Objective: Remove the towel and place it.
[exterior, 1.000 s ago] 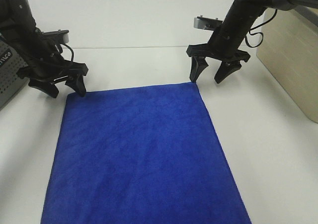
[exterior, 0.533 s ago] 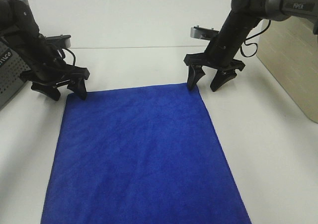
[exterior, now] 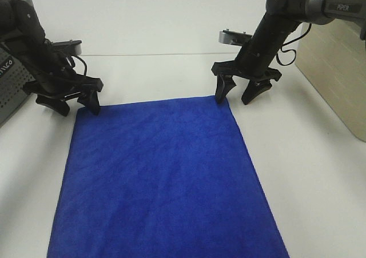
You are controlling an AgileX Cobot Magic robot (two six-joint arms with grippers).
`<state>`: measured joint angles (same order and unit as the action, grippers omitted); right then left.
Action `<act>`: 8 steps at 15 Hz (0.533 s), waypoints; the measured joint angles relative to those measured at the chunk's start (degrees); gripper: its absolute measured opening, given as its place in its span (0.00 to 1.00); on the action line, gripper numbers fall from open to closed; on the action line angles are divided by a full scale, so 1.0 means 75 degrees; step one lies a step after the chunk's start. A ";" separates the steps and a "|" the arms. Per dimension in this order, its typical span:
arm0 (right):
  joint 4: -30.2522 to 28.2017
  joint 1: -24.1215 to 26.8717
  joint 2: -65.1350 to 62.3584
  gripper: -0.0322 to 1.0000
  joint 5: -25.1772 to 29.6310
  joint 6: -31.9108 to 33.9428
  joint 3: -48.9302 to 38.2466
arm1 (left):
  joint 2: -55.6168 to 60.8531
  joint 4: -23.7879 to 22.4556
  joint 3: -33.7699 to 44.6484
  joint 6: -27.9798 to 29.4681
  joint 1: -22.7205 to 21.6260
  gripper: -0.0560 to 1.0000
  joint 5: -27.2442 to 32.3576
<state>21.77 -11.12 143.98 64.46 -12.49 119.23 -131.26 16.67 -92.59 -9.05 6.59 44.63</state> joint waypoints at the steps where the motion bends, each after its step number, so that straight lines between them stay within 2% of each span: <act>1: 0.0000 0.0000 0.0000 0.74 -0.0015 0.0000 0.0000 | 0.0000 0.0008 0.0000 0.0000 0.0000 0.73 0.0000; 5: 0.0031 0.0000 0.0000 0.73 -0.0084 0.0000 0.0000 | -0.0015 0.0038 0.0000 -0.0015 0.0168 0.73 -0.0138; 8: 0.0222 -0.0176 0.0084 0.73 -0.0145 0.0000 0.0015 | -0.0122 0.0344 -0.0076 -0.0023 0.0367 0.73 -0.0306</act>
<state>23.43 -12.43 144.61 63.37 -12.49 119.35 -132.18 19.25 -93.16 -9.22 9.34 42.34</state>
